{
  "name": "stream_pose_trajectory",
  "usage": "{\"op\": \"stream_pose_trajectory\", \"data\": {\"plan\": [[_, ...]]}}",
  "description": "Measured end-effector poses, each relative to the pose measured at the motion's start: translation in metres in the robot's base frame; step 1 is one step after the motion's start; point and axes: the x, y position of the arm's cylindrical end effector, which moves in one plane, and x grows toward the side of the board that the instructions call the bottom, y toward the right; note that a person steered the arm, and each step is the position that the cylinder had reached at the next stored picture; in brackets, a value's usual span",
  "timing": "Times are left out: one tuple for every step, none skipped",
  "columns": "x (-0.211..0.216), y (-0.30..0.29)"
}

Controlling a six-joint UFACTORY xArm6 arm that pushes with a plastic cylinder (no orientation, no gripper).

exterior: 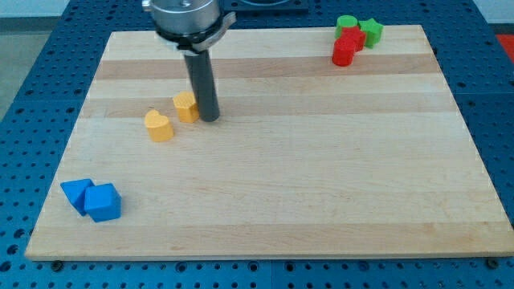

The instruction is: Push the green circle bottom right diagonal to the yellow hexagon

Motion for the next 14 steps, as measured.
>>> {"op": "stream_pose_trajectory", "data": {"plan": [[-0.027, 0.028], [-0.069, 0.046], [-0.099, 0.07], [-0.089, 0.118], [-0.079, 0.174], [-0.079, 0.235], [-0.088, 0.281], [-0.114, 0.316], [-0.144, 0.344], [-0.177, 0.349], [-0.209, 0.349], [-0.21, 0.349], [-0.21, 0.347], [-0.21, 0.34]]}}
